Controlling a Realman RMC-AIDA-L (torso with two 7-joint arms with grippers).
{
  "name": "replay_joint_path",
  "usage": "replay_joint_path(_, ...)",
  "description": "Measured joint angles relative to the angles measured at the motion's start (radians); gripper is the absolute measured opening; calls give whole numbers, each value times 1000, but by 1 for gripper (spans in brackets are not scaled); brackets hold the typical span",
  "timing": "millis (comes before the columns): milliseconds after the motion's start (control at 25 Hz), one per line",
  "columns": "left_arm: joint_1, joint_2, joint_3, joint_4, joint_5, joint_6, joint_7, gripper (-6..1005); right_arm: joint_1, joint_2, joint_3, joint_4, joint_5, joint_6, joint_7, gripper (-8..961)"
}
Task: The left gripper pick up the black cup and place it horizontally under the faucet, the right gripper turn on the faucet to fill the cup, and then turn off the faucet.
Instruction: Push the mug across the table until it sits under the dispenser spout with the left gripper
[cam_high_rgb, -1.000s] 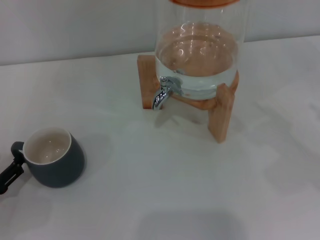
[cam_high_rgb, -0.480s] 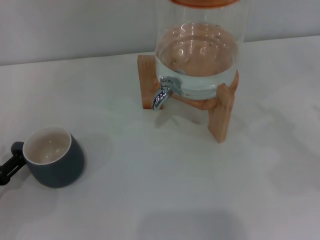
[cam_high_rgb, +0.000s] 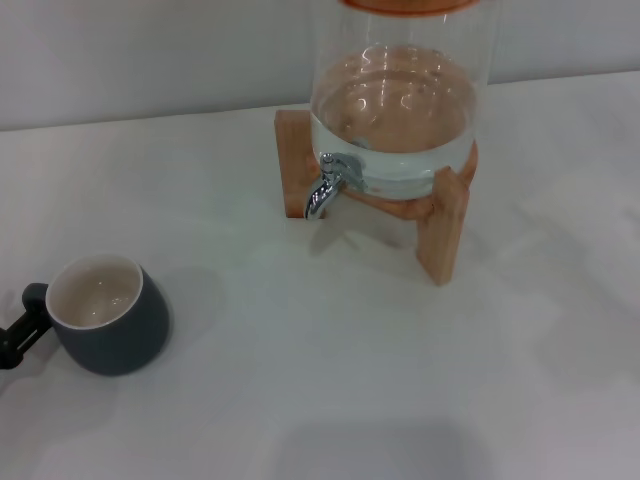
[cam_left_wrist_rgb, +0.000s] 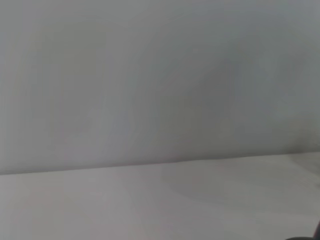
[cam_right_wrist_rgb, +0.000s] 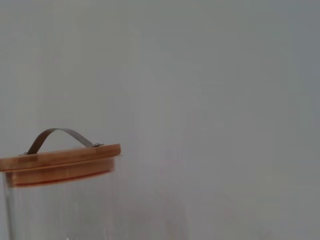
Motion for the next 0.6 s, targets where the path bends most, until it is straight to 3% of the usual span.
replay_joint_path(200,-1,0,0,1,6,-3,5,826,6,0,3,1,0,0,-1,719)
replay_joint_path(600,-10,0,1,1,7,0,6,420,8,0,6,2,0,0,-3,719)
